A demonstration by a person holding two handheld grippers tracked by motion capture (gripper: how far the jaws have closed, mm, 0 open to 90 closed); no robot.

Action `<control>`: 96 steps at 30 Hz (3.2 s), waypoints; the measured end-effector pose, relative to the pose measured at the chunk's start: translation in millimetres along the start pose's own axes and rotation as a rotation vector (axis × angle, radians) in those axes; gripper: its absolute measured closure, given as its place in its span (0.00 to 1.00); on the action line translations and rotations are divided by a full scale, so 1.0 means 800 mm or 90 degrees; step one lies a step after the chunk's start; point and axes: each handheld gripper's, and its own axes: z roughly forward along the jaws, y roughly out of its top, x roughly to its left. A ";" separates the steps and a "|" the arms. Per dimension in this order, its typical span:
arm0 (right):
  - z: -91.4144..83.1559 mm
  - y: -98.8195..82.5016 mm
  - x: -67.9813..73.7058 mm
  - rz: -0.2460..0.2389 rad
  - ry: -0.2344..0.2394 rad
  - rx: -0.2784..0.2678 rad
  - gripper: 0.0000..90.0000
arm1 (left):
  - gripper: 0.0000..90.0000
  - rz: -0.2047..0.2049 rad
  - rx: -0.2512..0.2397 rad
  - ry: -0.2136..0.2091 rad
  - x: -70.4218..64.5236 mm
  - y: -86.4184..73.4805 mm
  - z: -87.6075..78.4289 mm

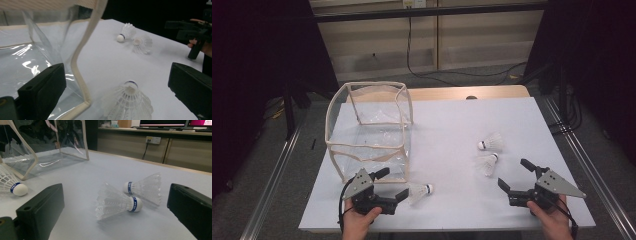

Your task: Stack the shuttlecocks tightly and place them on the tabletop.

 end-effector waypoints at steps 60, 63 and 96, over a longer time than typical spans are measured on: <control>0.000 0.002 0.003 -0.014 -0.002 -0.005 0.01 | 0.76 -0.100 0.168 -0.025 -0.018 0.001 0.040; 0.000 0.002 0.003 -0.014 -0.002 -0.005 0.01 | 0.82 -0.101 0.164 -0.023 -0.020 0.002 0.043; -0.002 0.003 0.001 -0.012 -0.002 -0.008 0.01 | 1.00 -0.117 0.150 -0.026 -0.045 0.029 0.058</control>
